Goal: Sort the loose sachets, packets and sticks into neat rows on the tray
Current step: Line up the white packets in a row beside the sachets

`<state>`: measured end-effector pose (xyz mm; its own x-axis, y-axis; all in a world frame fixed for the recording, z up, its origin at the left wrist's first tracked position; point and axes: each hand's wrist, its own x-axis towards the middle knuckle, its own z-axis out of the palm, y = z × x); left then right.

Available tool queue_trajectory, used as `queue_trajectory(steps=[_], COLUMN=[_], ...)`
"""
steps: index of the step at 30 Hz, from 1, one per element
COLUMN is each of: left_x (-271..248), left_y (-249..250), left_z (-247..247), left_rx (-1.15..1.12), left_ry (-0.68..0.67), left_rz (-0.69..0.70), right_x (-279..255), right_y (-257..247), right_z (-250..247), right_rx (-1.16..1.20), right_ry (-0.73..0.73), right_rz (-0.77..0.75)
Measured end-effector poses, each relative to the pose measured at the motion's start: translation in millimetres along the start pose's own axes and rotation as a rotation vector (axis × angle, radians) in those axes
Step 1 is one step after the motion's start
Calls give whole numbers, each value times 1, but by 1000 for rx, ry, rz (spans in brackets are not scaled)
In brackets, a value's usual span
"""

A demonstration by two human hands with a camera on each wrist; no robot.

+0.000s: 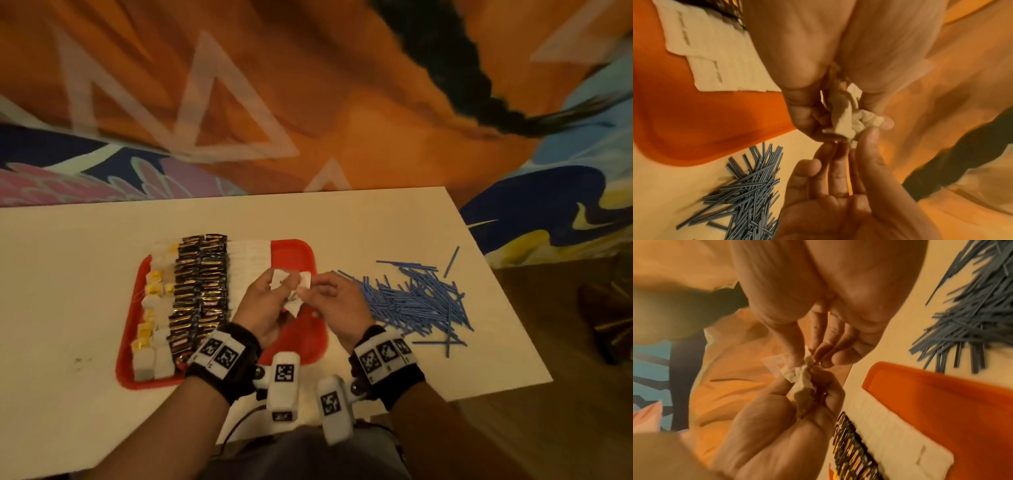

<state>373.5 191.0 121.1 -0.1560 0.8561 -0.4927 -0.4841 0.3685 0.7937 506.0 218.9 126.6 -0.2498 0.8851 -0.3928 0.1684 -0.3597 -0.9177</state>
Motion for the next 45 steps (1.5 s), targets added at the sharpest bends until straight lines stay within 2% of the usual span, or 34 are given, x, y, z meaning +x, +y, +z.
queue_trajectory(steps=[5,10,13,16,20,22,23,25,27,29,32,34,39,43,45], left_x=[-33,-48,-50,-55,-61,-64,-68,-75,-73,-69,-64,-66,-63,-58,-57], left_y=[14,24,24,26,24,21,21,19,15,13,11,10,3,-4,-9], left_z=[-38,-68,-84,-97,-112,-114,-112,-106,-103,-102,-100,-92,-79,-72,-68], left_rx=[-89,-120,-188,-198,-148,-78,-11,280,531,446,170,107,268,521,588], left_ry=[13,-13,41,123,180,150,117,70,89,126,196,184,197,243,282], left_rz=[2,18,0,-5,37,75,100,189,319,321,185,170,223,350,414], right_x=[-18,-37,-45,-51,-57,-59,-60,-63,-64,-62,-56,-52,-52,-48,-45], right_y=[1,0,-2,-3,-4,-3,-2,0,3,3,6,8,8,9,12], right_z=[52,89,102,109,111,112,113,114,111,105,93,87,73,60,56], right_rx=[45,333,501,562,539,441,361,225,197,271,392,414,356,198,230], right_ry=[19,-49,-88,-44,20,60,82,100,92,89,84,86,-10,-73,-71], right_rz=[4,120,161,156,93,51,23,-23,-23,23,76,91,67,59,110])
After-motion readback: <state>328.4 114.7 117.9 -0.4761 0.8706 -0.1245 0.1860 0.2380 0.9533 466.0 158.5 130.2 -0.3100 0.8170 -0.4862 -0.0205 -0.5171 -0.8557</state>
